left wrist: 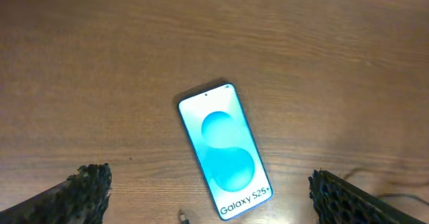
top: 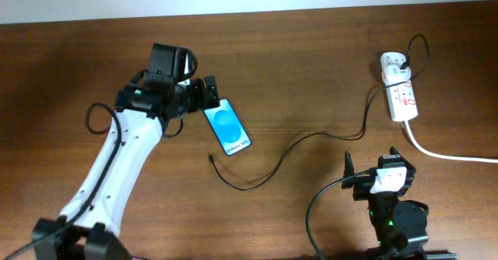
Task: Plug charger to phone and switch on socket
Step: 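Lower the left gripper and grasp the phone's top edge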
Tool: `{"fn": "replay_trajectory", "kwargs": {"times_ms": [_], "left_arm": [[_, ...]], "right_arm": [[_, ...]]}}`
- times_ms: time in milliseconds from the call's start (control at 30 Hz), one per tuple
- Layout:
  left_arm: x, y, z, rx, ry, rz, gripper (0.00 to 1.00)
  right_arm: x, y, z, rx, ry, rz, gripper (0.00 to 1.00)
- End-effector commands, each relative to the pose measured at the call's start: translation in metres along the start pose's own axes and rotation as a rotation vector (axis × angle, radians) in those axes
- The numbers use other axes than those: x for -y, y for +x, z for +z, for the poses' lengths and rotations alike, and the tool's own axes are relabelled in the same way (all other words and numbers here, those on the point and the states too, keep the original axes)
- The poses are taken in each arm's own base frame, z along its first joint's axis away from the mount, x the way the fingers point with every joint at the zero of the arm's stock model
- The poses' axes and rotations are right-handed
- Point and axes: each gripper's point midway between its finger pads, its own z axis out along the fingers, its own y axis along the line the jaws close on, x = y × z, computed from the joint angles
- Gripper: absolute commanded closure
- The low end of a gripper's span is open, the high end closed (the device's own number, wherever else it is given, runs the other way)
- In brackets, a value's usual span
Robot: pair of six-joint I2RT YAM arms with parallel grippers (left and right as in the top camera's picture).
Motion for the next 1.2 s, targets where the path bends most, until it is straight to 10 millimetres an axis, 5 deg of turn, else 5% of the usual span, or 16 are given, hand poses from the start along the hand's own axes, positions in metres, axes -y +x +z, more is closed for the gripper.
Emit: {"fn": "replay_trajectory", "kwargs": {"times_ms": [0, 267, 400, 733, 1167], "left_arm": [[-0.008, 0.000, 0.019, -0.019, -0.063, -0.053, 0.01], [-0.009, 0.017, 0.053, -0.071, -0.147, -0.111, 0.01], [0.007, 0.024, 0.066, -0.077, -0.132, -0.145, 0.01], [0.019, 0.073, 0.122, -0.196, -0.205, -0.226, 0.01], [0.020, 0.111, 0.153, -0.308, -0.235, -0.308, 0.01]], "right_arm": [[0.001, 0.003, 0.001, -0.004, 0.002, 0.005, 0.02], [0.001, 0.003, 0.001, -0.004, 0.002, 0.005, 0.02], [0.001, 0.003, 0.001, -0.004, 0.002, 0.005, 0.02], [0.001, 0.003, 0.001, -0.004, 0.002, 0.005, 0.01], [0.001, 0.003, 0.001, -0.004, 0.002, 0.005, 0.02]]}}
